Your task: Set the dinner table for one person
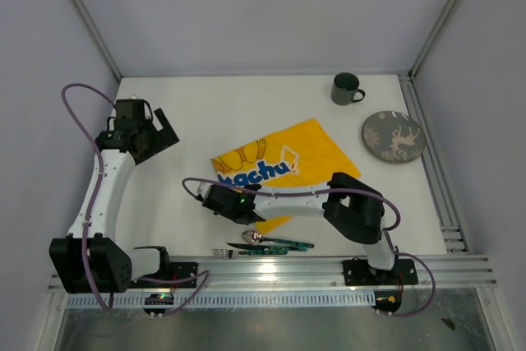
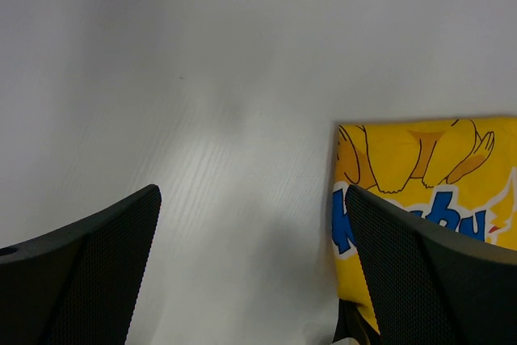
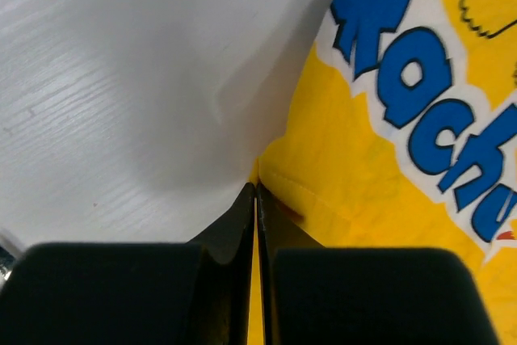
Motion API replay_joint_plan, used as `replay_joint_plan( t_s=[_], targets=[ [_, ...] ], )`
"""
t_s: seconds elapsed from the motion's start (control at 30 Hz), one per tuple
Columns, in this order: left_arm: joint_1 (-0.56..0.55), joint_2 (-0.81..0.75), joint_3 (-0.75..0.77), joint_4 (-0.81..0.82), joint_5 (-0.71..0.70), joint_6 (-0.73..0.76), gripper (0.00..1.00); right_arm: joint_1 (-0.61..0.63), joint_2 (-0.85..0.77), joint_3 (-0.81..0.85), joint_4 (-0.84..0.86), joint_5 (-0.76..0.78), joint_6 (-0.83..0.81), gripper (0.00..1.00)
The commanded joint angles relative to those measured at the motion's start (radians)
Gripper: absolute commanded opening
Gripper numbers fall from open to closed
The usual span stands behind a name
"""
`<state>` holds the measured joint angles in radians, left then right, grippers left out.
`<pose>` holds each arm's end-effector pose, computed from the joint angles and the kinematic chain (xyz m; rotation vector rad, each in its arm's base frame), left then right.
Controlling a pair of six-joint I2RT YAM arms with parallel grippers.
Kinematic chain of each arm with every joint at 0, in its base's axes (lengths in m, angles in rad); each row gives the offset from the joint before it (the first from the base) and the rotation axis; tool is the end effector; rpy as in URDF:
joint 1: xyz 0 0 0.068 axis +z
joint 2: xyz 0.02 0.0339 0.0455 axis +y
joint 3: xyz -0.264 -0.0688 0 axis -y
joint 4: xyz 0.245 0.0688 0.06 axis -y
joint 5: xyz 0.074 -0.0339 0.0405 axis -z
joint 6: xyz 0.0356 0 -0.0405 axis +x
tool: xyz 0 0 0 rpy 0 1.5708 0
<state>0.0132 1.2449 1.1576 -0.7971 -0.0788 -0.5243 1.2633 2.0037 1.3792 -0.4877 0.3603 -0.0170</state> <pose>0.2541 0.0062 0.3173 -0.6853 2.3581 -0.1281 0.1367 0.3890 0.1623 -1.4443 2.1218 -0.0300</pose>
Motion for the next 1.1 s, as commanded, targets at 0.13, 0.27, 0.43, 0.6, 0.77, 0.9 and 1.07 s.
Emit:
replay_joint_plan(
  t_s=[0.13,0.27,0.43,0.6,0.77,0.9,1.07],
  targets=[
    [-0.001,-0.021,0.019,0.01,0.001,-0.008,0.99,-0.042,-0.026,0.158,-0.012,0.199,-0.032,0.04],
    [-0.002,-0.021,0.016,0.015,0.005,-0.013,0.99,-0.079,-0.025,0.251,-0.026,0.241,-0.084,0.04],
    [-0.002,-0.025,0.016,0.018,0.013,-0.019,0.99,-0.137,0.01,0.32,-0.005,0.29,-0.197,0.04],
    [-0.002,-0.042,-0.002,0.029,0.017,-0.022,0.99,-0.235,0.069,0.438,0.063,0.322,-0.288,0.04],
    [-0.001,-0.056,-0.016,0.029,0.02,-0.026,0.99,-0.379,0.19,0.696,0.09,0.313,-0.357,0.04],
    [-0.001,-0.068,-0.024,0.026,0.042,-0.034,0.99,-0.462,0.254,0.868,0.031,0.273,-0.322,0.04],
    [-0.001,-0.087,-0.053,0.033,0.079,-0.059,0.99,-0.481,0.262,0.902,0.087,0.18,-0.31,0.05]
  ],
)
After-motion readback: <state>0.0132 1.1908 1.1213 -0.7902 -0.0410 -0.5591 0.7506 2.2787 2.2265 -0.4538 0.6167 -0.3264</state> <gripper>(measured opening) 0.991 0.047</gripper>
